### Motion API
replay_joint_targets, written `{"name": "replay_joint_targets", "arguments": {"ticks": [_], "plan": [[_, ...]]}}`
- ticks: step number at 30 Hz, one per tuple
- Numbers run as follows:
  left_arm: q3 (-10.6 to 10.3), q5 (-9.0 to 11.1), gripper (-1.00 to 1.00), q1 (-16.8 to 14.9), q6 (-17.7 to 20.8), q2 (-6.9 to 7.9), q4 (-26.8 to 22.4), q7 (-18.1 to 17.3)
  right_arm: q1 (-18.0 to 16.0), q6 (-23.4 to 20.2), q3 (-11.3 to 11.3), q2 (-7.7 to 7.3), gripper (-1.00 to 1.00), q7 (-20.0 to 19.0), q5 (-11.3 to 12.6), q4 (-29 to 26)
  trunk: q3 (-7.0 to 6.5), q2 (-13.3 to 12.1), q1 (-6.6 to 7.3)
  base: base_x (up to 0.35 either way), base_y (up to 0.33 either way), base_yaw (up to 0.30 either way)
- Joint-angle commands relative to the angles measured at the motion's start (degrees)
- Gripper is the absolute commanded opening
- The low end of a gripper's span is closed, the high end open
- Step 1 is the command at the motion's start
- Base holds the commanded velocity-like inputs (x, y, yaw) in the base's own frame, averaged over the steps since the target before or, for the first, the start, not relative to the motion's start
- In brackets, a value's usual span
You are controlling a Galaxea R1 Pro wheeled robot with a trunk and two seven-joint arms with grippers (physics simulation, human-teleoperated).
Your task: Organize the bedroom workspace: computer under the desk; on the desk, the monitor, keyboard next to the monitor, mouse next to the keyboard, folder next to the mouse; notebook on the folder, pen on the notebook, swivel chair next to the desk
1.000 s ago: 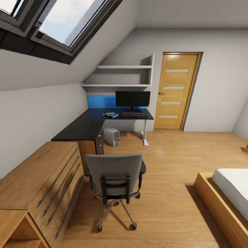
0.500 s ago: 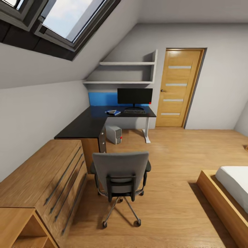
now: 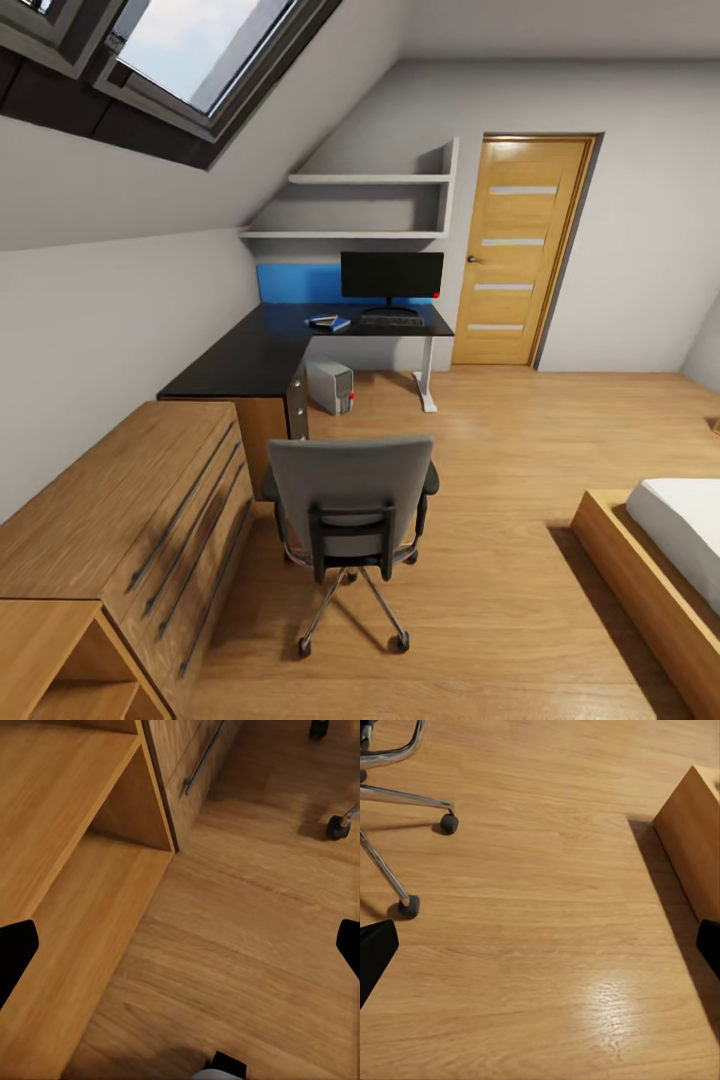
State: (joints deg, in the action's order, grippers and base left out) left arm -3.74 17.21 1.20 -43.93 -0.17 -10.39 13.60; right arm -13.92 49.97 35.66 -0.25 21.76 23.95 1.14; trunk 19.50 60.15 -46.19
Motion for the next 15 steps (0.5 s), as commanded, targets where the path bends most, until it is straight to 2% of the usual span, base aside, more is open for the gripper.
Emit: {"name": "replay_joint_targets", "arguments": {"ticks": [1, 12, 14, 15], "plan": [[-0.41, 0.36, 1.0, 0.03, -0.05, -0.12, -0.13, 0.3, -0.05, 0.13, 0.52, 0.0, 1.0, 0.3, 0.14, 0.11, 0.24, 0.45, -0.23, 0.0, 0.0, 0.0], [-0.47, 0.43, 1.0, 0.03, 0.88, -0.28, -1.48, 0.38, -0.05, 0.12, 0.58, -0.1, 1.0, 0.3, 0.1, 0.17, 2.23, 4.87, -2.65, 0.0, 0.0, 0.0], [-0.47, 0.44, 1.0, 0.03, 1.67, -0.27, -1.7, 0.38, -0.05, 0.13, 0.6, -0.1, 1.0, 0.3, 0.1, 0.17, 2.59, 5.67, -3.09, 0.0, 0.0, 0.0], [-0.47, 0.44, 1.0, 0.03, 4.17, -0.3, -1.94, 0.39, -0.05, 0.13, 0.68, -0.01, 1.0, 0.3, 0.1, 0.13, 2.77, 6.07, -3.31, 0.0, 0.0, 0.0]]}}
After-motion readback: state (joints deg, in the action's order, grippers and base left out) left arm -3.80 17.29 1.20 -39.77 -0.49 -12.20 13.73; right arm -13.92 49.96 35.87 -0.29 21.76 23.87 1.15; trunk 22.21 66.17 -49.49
